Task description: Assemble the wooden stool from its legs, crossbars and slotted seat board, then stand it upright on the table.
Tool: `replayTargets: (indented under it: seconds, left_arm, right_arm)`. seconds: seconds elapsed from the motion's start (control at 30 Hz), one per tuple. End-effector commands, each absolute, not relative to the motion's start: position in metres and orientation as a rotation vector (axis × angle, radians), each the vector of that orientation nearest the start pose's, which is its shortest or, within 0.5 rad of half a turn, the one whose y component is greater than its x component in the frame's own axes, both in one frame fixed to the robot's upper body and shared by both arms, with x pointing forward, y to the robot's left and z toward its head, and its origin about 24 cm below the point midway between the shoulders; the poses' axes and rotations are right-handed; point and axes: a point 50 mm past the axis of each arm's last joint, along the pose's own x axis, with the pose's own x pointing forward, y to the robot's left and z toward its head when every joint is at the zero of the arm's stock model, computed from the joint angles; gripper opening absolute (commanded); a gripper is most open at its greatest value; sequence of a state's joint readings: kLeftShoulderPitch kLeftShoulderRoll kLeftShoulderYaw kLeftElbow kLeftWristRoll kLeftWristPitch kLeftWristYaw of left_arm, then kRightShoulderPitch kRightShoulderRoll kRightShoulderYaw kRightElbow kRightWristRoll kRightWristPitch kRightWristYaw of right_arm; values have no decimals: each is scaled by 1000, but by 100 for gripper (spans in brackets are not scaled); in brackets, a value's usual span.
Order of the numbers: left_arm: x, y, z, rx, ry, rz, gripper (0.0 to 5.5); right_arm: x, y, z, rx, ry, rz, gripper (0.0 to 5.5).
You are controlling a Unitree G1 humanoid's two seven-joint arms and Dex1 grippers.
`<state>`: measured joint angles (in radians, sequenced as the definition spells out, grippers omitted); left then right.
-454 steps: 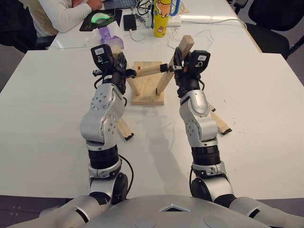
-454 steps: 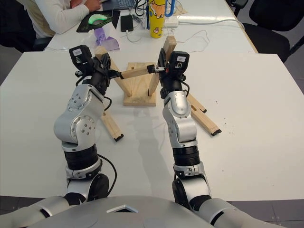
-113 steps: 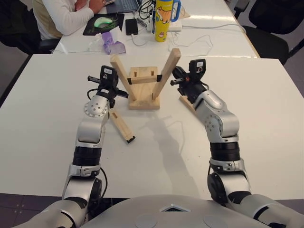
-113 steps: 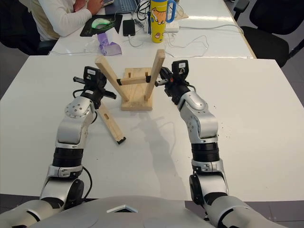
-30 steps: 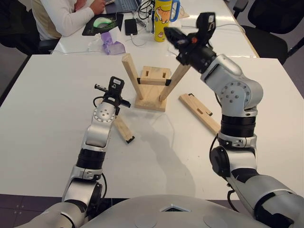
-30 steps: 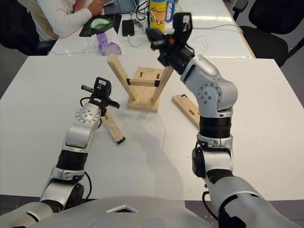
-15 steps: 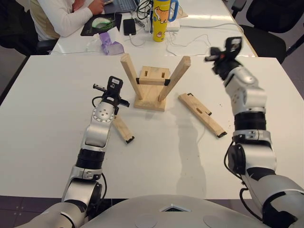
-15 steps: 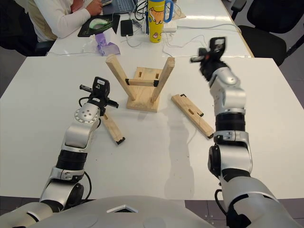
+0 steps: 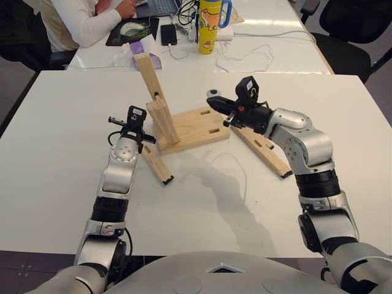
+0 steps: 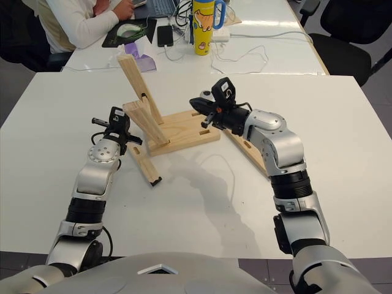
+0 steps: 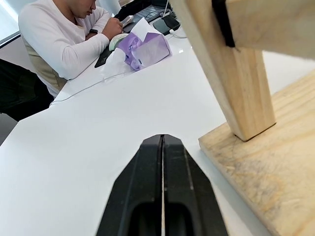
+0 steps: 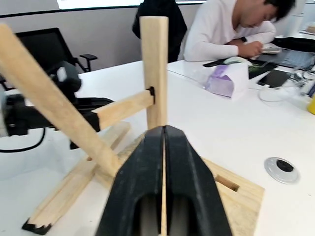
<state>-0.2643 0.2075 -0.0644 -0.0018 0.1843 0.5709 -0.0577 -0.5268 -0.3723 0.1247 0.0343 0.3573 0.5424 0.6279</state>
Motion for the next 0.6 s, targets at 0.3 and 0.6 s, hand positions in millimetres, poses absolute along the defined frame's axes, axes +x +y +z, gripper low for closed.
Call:
replayTargets:
  seconds: [0.3,0.6]
  left_arm:
    - [252,194,81,655,494,-528,0]
    - [244,161,58,652,560,-764,0]
  right_arm:
    - [343,-135,104,-412,249,652,2]
    - [334,-120,72,-743,365,800,2]
